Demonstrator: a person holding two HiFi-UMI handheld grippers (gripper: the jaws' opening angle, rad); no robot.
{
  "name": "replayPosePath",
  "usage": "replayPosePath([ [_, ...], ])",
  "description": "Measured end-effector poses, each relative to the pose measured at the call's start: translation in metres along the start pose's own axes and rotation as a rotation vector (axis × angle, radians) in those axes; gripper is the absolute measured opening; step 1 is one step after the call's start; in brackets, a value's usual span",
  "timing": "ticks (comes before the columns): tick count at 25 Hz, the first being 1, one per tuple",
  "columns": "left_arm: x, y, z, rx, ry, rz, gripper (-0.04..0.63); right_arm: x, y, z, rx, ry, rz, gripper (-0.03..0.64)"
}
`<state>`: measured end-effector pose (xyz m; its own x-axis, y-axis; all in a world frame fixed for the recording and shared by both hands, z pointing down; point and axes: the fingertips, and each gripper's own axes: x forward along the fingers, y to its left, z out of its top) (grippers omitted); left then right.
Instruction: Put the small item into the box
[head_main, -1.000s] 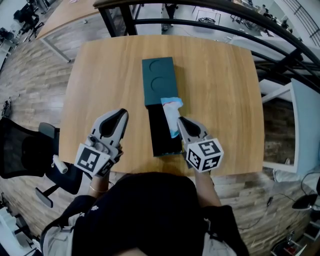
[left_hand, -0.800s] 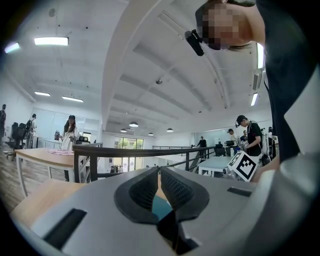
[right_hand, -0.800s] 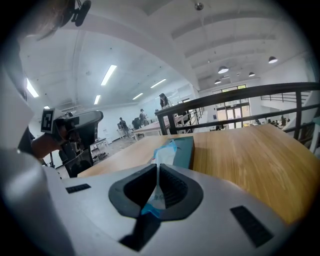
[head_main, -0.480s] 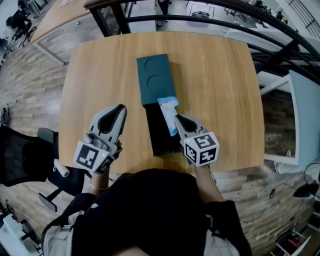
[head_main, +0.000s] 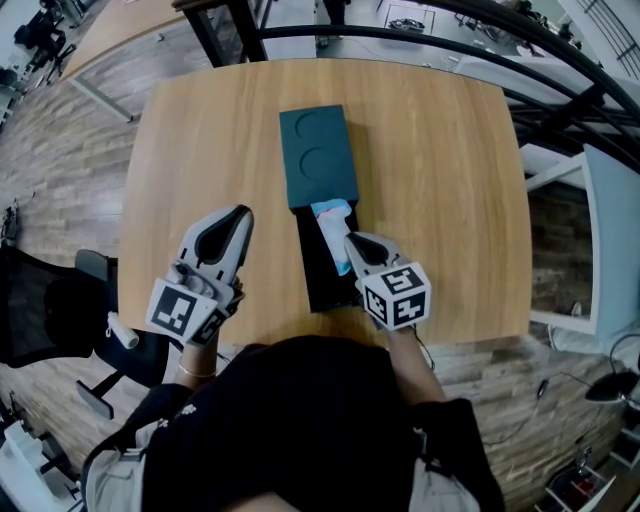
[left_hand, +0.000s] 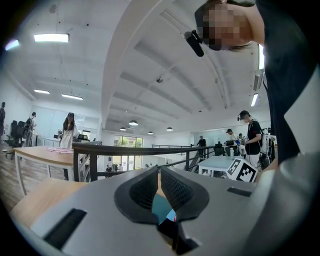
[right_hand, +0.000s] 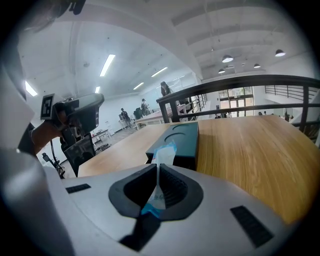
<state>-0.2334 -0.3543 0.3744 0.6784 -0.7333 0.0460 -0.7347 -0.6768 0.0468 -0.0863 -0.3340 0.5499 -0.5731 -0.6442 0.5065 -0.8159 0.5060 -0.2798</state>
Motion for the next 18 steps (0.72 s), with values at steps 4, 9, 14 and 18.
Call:
replayPosePath([
  [4,0.000,0.003,-0.003,-0.004,0.001,0.010,0.025,0.007,-0.002,-0.007,-0.007,0.025,0.003,0.031],
  [9,0.000,0.006,-0.005,-0.010,0.003,0.017,0.025,0.012,-0.003,-0.012,-0.019,0.057,0.006,0.031],
  [14,-0.002,0.008,-0.007,-0.013,0.002,0.024,0.025,0.018,-0.001,-0.020,-0.025,0.083,0.015,0.031],
  [18,-0.001,0.010,-0.009,-0.016,0.005,0.026,0.025,0.025,0.000,-0.025,-0.030,0.104,0.018,0.031],
])
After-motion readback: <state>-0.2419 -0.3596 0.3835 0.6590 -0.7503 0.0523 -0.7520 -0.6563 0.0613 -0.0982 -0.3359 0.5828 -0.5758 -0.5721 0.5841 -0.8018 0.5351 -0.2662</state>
